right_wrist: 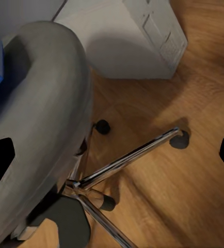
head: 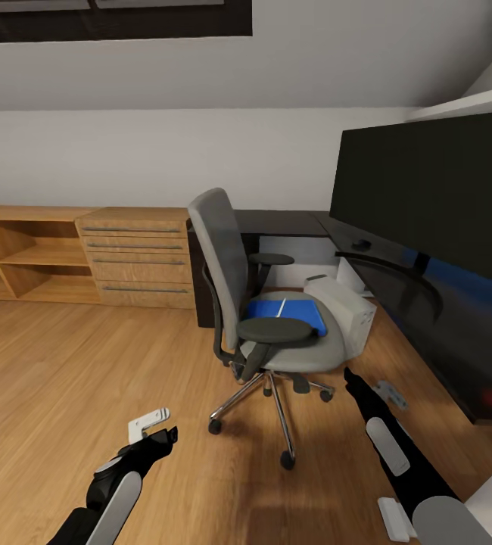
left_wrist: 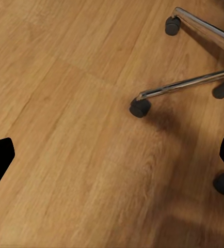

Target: In the bedroom, organize the workspace by keeping the computer under the desk, ensuring the monitor is on the desk, placing the keyboard on the desk next to the monitor, placing the mouse on the desk next to the keyboard, moving the folder from the swivel chair onto the desk next to the mouse, stacking the notebook on top of the folder with the pen on top of the notebook, and positioning the swivel chair next to the desk.

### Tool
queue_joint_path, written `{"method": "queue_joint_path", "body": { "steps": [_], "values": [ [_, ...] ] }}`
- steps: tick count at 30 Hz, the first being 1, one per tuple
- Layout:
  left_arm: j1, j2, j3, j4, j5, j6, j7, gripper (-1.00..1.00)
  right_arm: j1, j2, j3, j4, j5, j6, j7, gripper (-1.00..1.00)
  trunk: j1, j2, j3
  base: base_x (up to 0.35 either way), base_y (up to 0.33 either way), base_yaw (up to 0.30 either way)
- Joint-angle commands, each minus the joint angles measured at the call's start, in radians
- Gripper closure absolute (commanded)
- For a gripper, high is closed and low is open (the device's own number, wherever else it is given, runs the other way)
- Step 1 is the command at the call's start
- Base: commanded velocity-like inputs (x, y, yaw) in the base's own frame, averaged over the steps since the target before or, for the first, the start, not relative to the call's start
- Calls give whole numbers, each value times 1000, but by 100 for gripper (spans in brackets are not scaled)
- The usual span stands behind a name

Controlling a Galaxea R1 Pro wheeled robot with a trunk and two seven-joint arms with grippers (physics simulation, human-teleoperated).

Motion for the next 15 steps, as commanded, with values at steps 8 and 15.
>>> {"method": "queue_joint_path", "body": {
  "steps": [8, 15],
  "values": [
    [-1, 0, -4, 0, 9, -1, 11, -100, 0, 0, 9, -14, -10, -6, -2, -100, 0, 0, -1, 0, 0, 0],
    [-1, 1, -4, 0, 9, -1, 10, -100, 1, -1, 10, -15, -8, -6, -2, -100, 0, 0, -1, 0, 0, 0]
  ]
}}
